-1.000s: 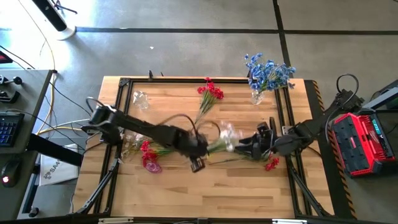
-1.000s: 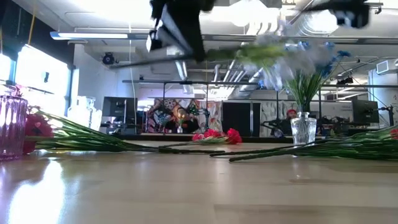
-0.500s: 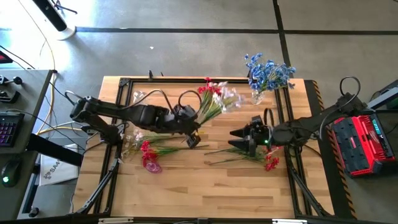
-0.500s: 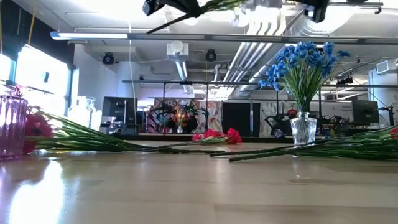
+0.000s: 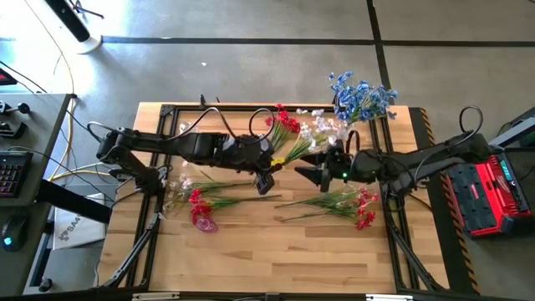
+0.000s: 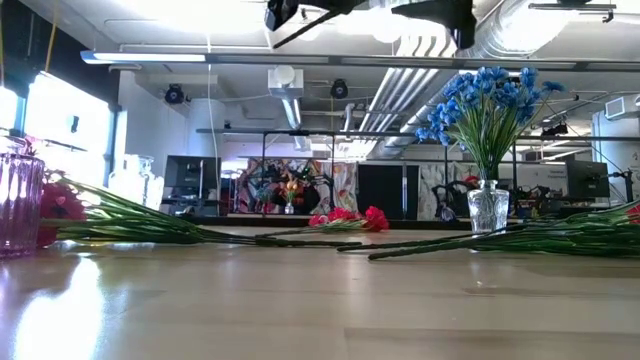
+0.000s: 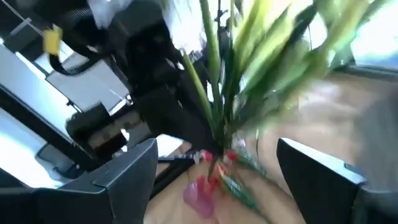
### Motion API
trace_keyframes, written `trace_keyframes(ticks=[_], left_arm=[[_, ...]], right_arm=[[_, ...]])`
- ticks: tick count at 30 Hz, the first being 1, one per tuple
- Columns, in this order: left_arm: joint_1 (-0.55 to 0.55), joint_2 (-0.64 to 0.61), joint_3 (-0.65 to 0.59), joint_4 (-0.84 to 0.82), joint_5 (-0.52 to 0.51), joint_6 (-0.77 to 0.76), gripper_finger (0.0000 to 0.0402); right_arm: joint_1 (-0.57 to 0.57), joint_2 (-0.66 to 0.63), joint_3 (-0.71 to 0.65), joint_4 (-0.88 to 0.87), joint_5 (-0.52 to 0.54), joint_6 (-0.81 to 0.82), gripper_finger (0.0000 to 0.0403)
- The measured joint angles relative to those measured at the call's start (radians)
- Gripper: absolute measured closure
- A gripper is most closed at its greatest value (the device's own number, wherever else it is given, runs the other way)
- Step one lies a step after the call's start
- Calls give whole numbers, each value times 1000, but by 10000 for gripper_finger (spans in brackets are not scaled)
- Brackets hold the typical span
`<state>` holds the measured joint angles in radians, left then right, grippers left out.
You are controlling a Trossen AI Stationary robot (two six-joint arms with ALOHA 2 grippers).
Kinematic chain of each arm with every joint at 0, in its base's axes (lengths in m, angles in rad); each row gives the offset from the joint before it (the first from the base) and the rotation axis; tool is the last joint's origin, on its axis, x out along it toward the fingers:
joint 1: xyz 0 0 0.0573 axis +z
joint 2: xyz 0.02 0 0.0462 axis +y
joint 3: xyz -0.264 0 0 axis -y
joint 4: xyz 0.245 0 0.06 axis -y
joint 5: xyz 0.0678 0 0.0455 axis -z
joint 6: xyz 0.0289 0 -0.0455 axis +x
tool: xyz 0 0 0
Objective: Sort flowers into vase by color
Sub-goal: Put the middle white flowers into the left transparent vase
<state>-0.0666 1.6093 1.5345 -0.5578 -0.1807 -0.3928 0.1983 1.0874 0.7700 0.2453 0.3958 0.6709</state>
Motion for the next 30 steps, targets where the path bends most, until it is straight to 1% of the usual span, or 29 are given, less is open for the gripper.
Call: trace_keyframes(ticks=[3,5,8,11,12,13,15,17,19,21,24,26,30], left_arm=[[10,1,0,40,45,29,401],[17,3,0,49,64,45,401],[36,8,0,46,99,51,401],[53,19,0,44,135,62,401],[58,25,0,42,140,62,401],[62,30,0,45,143,61,399],[68,34,0,41,145,55,391],[73,34,0,32,145,56,374],[82,34,0,32,148,56,350],[93,34,0,43,163,55,323],[112,33,0,58,214,49,282],[122,49,2,90,228,35,259],[138,79,2,148,273,27,228]], right_arm=[[-38,0,0,15,0,-16,124],[-62,0,0,15,-8,-17,162],[-93,0,0,15,-44,-25,244],[-113,0,0,14,-74,-61,349],[-116,0,0,13,-81,-80,374],[-119,0,0,11,-84,-102,386],[-132,-1,1,-15,-89,-101,385],[-153,-1,1,-66,-97,-104,389],[-168,-2,2,-111,-111,-126,398],[-174,-1,2,-145,-122,-152,397],[-188,1,0,-156,-146,-191,400],[-198,-1,1,-155,-174,-209,400],[-213,0,1,-155,-223,-245,401]])
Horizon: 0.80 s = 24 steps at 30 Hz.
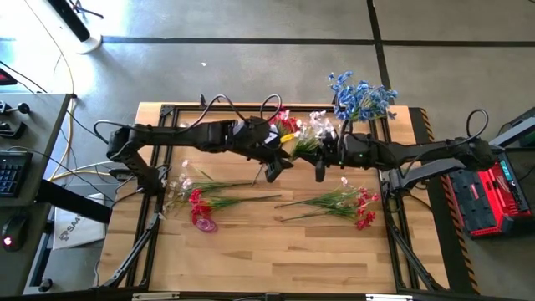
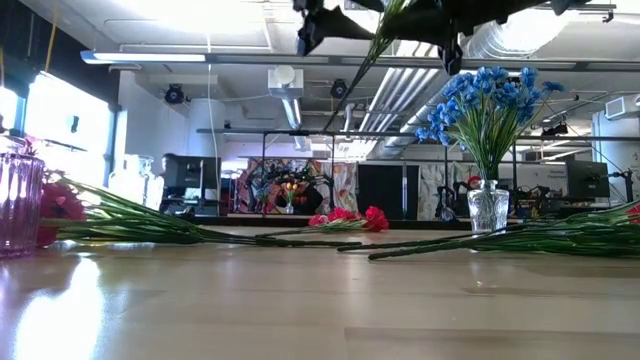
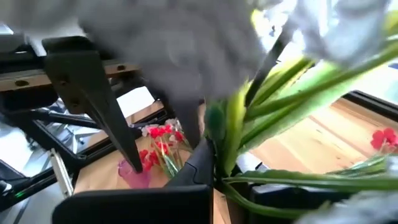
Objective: Sort flowers into vase by color
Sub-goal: Put the middle white flowers into the left transparent vase
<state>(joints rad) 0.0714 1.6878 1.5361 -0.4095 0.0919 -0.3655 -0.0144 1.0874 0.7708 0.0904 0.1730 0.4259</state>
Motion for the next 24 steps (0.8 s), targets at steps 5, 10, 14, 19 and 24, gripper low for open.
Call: trace_keyframes(ticks=[5,10,14,19,24], left_arm=[[10,28,-1,14,24,5,220],[16,38,-1,49,30,20,257],[28,47,-1,65,29,31,319],[42,49,-2,64,31,44,392],[63,49,-2,70,34,38,397]], right_arm=[[-15,0,0,0,-69,-13,402],[-28,-1,0,7,-101,-27,402],[-48,-1,0,8,-124,-34,402],[-82,-1,0,10,-168,-16,387],[-114,-5,0,7,-179,-25,320]])
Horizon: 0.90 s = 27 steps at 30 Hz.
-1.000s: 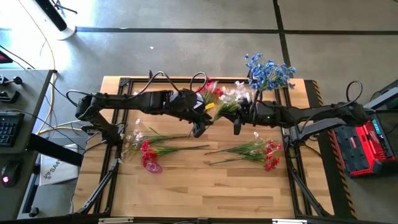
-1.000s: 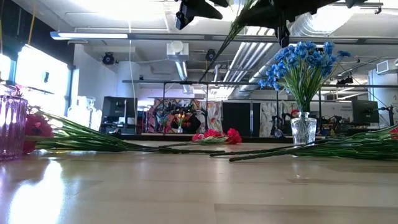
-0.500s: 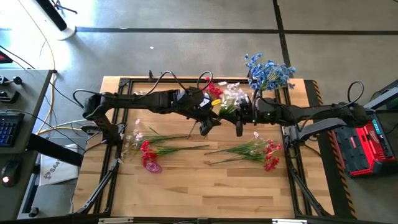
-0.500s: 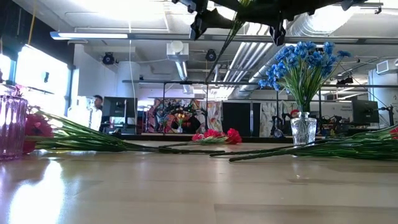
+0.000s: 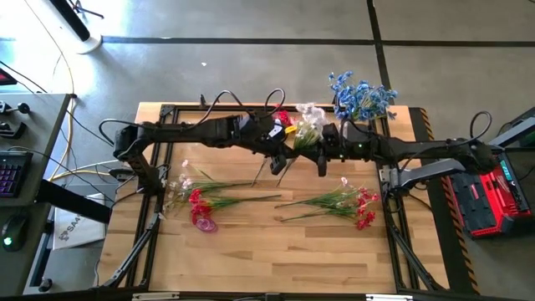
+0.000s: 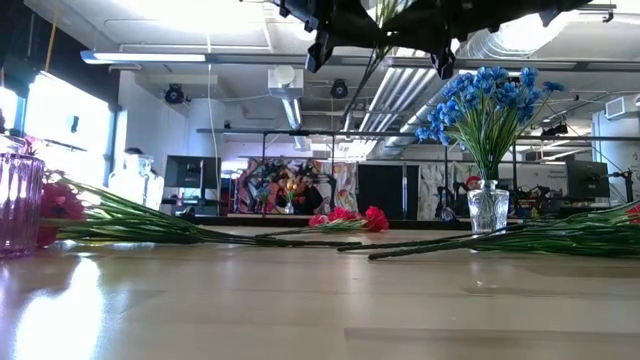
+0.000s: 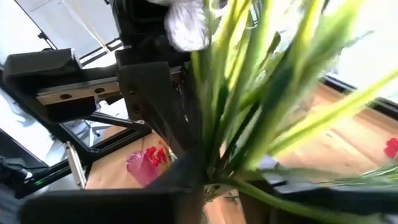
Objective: Sort flowers into vase by color
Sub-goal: Put the middle white flowers into the left transparent vase
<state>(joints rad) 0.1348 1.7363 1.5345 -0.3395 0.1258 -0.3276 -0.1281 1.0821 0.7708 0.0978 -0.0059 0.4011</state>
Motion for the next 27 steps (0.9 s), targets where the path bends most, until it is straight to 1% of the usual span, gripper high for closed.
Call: trace_keyframes(ticks=[2,4,7,9,11,15,18,22,25,27], left_arm=[[9,0,0,-3,-17,-11,399],[16,-1,0,-11,-59,-25,400],[24,-7,0,-45,-134,-27,401],[32,-15,0,-88,-185,-28,401],[36,-23,0,-118,-241,-19,401],[55,-60,0,-170,-303,3,401],[81,-111,-57,-162,-317,8,401],[126,-228,-222,-110,-322,-21,401],[162,-356,-361,-43,-334,-27,401],[189,-451,-446,-18,-367,-27,401]], right_arm=[[-18,-10,0,-5,-3,1,283],[-38,-27,0,-6,2,1,244],[-65,-63,0,-4,42,13,194],[-82,-91,0,-8,64,13,169],[-98,-118,0,-14,69,2,153],[-129,-158,0,-88,70,-6,145],[-139,-171,0,-147,70,-9,144],[-140,-173,0,-199,69,-6,144],[-140,-173,0,-208,69,-6,144],[-140,-173,0,-210,72,-6,144]])
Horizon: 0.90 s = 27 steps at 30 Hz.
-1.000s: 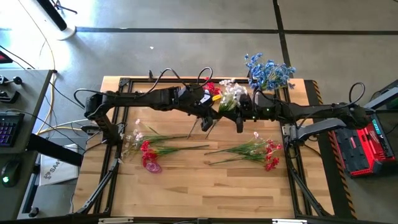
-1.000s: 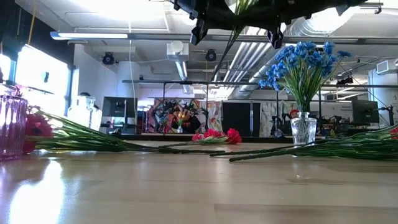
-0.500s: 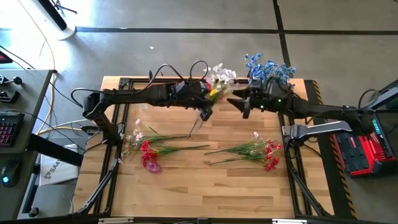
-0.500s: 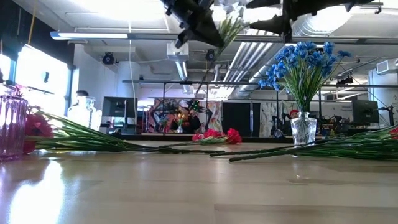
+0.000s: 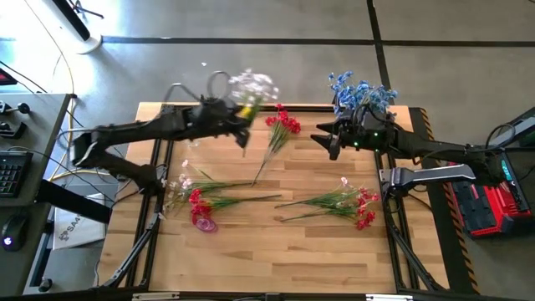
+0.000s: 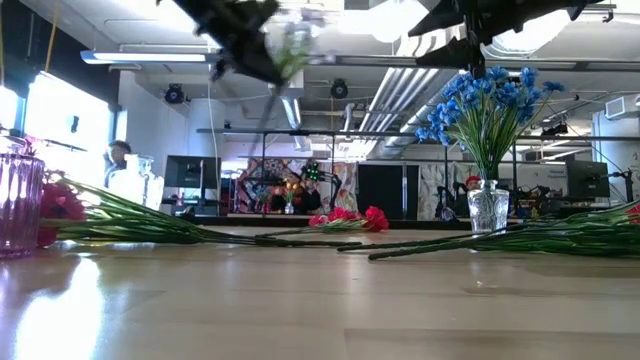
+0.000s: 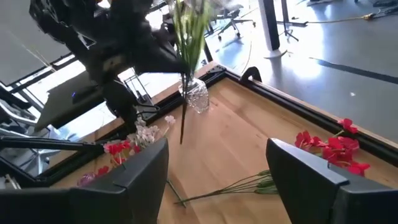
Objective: Sort flowers into vase by color
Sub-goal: Put the middle white flowers into the left transparent vase
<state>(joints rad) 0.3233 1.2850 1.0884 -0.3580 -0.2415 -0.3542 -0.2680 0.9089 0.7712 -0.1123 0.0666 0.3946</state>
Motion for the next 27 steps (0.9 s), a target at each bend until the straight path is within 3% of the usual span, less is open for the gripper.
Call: trace_keyframes(ticks=[6,14,20,27], left_arm=[[54,-293,-185,21,-161,58,401],[64,-578,-310,19,-499,132,401],[65,-661,-378,14,-677,184,401],[64,-680,-458,13,-714,122,401]], right_arm=[[0,1,0,1,49,-9,144],[0,3,0,-4,161,-63,144],[-1,20,0,0,196,-61,144],[-1,85,0,11,176,7,144]])
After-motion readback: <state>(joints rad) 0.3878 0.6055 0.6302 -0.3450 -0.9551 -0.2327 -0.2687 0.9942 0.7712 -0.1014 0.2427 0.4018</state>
